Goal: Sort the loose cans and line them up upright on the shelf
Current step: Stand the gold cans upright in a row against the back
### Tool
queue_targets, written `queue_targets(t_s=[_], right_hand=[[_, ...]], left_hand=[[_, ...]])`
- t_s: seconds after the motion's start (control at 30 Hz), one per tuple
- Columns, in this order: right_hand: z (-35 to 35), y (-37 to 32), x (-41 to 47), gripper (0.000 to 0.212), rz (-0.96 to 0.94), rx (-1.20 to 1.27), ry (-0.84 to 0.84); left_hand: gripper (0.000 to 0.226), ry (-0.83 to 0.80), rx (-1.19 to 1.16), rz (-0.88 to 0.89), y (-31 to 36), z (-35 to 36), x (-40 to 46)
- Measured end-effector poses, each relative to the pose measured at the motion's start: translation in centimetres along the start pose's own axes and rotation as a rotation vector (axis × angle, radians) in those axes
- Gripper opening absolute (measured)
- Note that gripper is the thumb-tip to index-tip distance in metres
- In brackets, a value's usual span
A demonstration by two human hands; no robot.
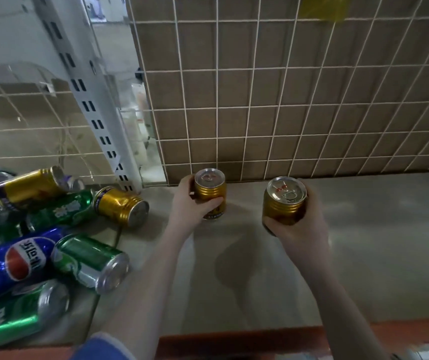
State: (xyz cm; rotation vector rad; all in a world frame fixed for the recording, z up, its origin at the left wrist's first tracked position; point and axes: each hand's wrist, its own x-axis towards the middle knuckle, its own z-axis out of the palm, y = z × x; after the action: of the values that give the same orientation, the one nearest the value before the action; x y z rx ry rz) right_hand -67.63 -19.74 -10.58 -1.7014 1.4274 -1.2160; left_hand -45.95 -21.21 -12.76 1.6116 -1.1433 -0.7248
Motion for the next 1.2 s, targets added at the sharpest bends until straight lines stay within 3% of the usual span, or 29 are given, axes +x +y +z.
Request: queue_targets(t_s=[0.17, 0.8, 0.9, 0.97, 1.2], right_hand=[[0.3, 1.2, 1.9, 0.082, 0.016, 0.035, -0.052], [3.4, 1.7, 5.5, 0.087, 0.033, 0.006, -0.128], [4.2, 2.1, 6.4, 0.088, 0.01, 0.003, -0.123], [4.8, 2.3, 7.2, 0.087, -0.002, 0.007, -0.126], [7.1, 3.1, 9.9, 0.087, -0.036, 0.032, -0.164]], left_hand=[[0.065, 0.033, 0.014, 0.044, -0.3, 0.8, 1.8], [0.078, 0.122, 0.157, 0.018, -0.7, 1.2, 2.7], [0.092, 0.194, 0.265, -0.105, 0.3, 1.5, 1.0], [0.089, 0.23, 0.354, -0.163, 0.6, 1.6, -1.0], [0.072, 0.102, 0.628, -0.145, -0.9, 1.1, -6.3]])
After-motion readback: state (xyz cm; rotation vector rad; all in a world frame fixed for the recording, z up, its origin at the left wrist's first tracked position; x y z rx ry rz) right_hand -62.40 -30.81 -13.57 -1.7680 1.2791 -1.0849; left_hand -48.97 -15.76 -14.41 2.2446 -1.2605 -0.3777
